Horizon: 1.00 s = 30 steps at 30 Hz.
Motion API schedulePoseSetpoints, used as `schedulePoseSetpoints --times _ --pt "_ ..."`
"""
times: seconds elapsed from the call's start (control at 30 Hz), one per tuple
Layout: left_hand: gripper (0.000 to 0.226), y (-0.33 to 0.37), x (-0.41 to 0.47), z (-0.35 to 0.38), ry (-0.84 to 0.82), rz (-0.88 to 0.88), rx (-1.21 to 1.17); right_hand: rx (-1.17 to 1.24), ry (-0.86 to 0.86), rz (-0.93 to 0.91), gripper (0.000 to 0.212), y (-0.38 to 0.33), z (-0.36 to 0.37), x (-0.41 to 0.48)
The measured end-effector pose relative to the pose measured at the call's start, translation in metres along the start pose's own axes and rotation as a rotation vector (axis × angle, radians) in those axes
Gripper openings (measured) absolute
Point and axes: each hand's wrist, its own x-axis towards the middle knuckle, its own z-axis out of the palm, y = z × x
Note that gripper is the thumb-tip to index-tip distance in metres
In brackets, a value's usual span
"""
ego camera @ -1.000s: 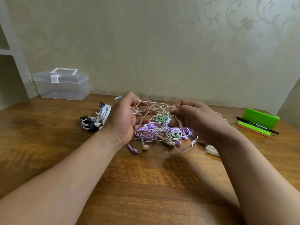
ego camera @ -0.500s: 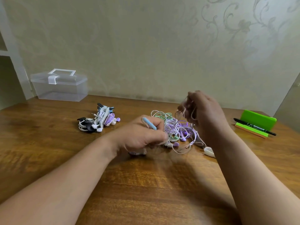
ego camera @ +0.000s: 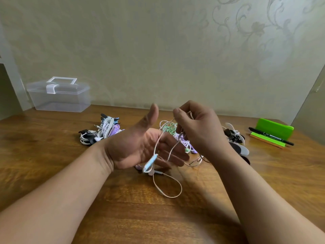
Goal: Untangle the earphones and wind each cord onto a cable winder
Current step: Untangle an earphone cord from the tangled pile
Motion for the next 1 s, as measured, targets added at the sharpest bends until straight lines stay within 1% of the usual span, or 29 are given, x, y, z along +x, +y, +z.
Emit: schedulePoseSetpoints --times 0.03,0.07,0.1,0.13,0.17,0.2,0.23,0.3,0.33,0.43,0.53,0.6,0.7,0.8,0.87,1.0 --pt "0.099 -0.001 0.002 -0.001 0.104 0.014 0.072 0.012 -0.012 0.001 0.021 0.000 -0.001 0.000" --pt "0.087 -0.003 0.005 -0.002 0.245 0.059 0.182 0.039 -0.037 0.009 0.021 -0.001 -0.003 0.001" --pt "0.072 -0.004 0.009 -0.003 0.374 0.138 0.309 0.078 -0.071 0.019 0.022 -0.001 -0.005 0.000" --pt "0.057 -0.005 0.013 -0.004 0.451 0.223 0.385 0.120 -0.102 0.028 0.022 -0.002 -0.007 0.001" --pt "0.046 -0.007 0.015 -0.005 0.463 0.294 0.387 0.152 -0.127 0.036 0.023 -0.002 -0.009 0.001" --pt "0.043 -0.008 0.016 -0.003 0.444 0.332 0.331 0.166 -0.146 0.038 0.024 0.000 -0.010 0.001" --pt "0.046 -0.009 0.017 -0.002 0.438 0.347 0.299 0.161 -0.163 0.036 0.026 0.001 -0.009 0.002" --pt "0.053 -0.008 0.018 0.002 0.463 0.344 0.297 0.134 -0.194 0.039 0.025 0.004 -0.009 0.004" --pt "0.050 -0.008 0.018 0.002 0.473 0.340 0.319 0.142 -0.219 0.053 0.025 0.005 -0.010 0.004" --pt "0.030 -0.011 0.020 0.002 0.442 0.292 0.318 0.249 -0.282 0.121 0.022 0.006 -0.014 0.006" --pt "0.014 -0.010 0.018 0.003 0.441 0.279 0.253 0.268 -0.260 0.149 0.023 0.009 -0.016 0.008" --pt "0.021 -0.007 0.016 0.001 0.487 0.293 0.245 0.286 -0.245 0.161 0.022 0.011 -0.016 0.009" --pt "0.023 -0.004 0.015 -0.003 0.517 0.328 0.187 0.305 -0.285 0.183 0.027 0.013 -0.015 0.010" --pt "0.025 -0.003 0.014 -0.001 0.541 0.351 0.122 0.348 -0.447 0.191 0.022 0.010 -0.014 0.008" --pt "0.023 -0.003 0.014 0.002 0.548 0.347 0.167 0.350 -0.554 0.190 0.020 0.009 -0.012 0.005" --pt "0.031 -0.005 0.019 0.003 0.595 0.304 0.298 0.350 -0.592 0.235 0.026 0.008 -0.006 0.003"
